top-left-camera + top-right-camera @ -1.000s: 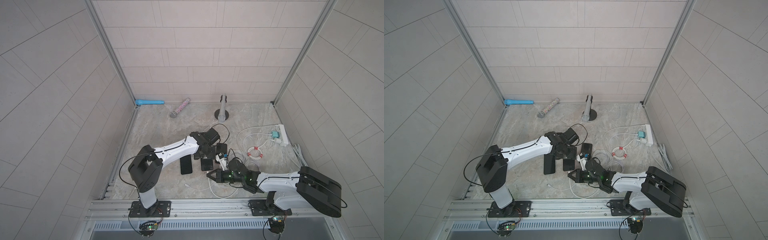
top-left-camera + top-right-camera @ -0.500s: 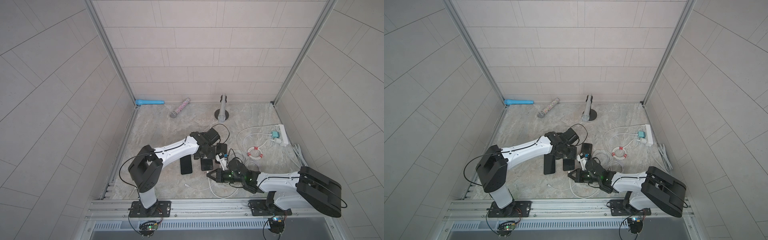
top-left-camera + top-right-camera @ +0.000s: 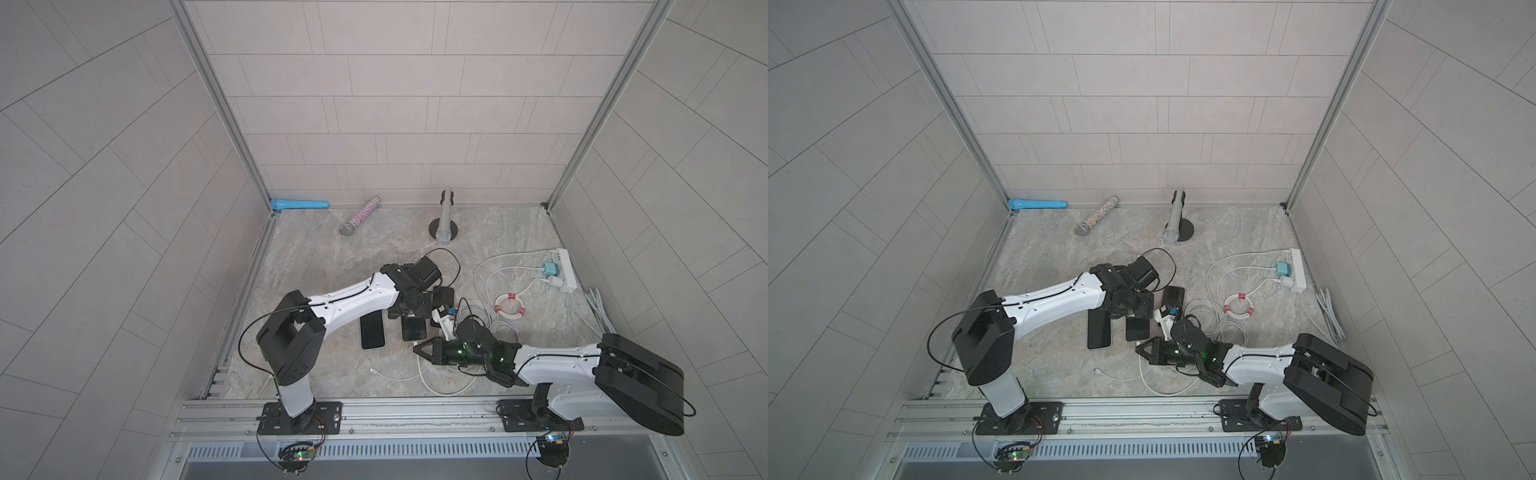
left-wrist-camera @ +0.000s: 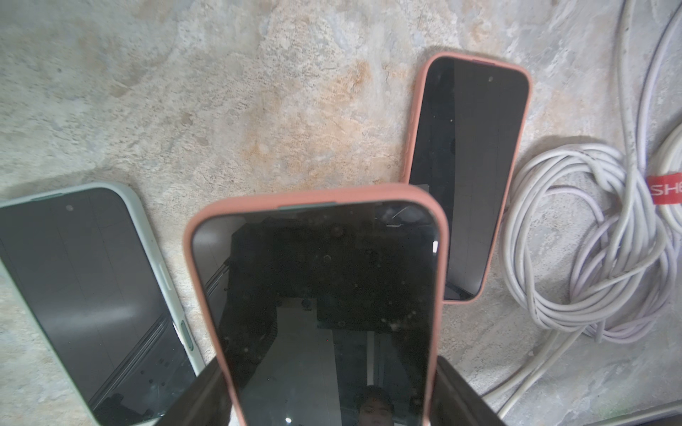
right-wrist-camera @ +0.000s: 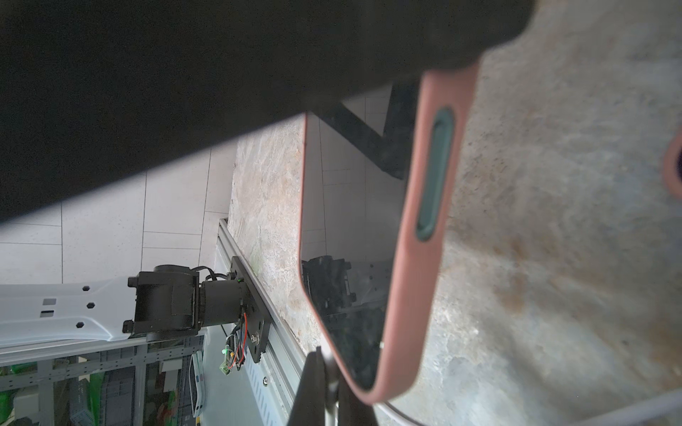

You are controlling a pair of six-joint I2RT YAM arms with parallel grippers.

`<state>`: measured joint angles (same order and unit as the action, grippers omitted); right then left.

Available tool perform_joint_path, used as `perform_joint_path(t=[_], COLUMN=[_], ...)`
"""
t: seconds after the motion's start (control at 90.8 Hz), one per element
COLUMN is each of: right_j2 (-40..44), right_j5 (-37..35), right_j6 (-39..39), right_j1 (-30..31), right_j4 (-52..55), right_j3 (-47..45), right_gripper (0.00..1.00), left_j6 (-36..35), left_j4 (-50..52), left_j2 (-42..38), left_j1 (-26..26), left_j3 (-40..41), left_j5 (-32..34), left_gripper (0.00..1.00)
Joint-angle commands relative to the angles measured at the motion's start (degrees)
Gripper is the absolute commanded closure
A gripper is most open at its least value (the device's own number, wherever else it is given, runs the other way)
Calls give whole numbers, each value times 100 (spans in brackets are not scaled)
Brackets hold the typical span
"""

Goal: Unplug the charging cable from the phone
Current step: Remove the charging cable from the phone.

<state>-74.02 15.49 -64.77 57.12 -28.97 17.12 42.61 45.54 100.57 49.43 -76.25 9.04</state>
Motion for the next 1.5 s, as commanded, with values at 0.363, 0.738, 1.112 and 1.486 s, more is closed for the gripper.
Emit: perform_joint_path(t=[0.363,0.738,1.112,1.486], right_j2=[157,177,254,61], right_j5=[-54,-98,-155,-295], right_j6=[13,15,-8,3], right_j1=[208,272,348,365], right_j4=[-113,-104,-69,36], right_j3=[-16,-18,-49,-56], right_gripper=[98,98,98,96], left_j6=[28,28,10,-25], left_j4=[-33,-36,-74,-152], left_j2=[-105,-92,-51,71], left_j1=[-61,-129,-217,-281], left_j3=[-182,-207,-230,-138], left_j5=[210,212,198,220], left_gripper=[100,100,100,100])
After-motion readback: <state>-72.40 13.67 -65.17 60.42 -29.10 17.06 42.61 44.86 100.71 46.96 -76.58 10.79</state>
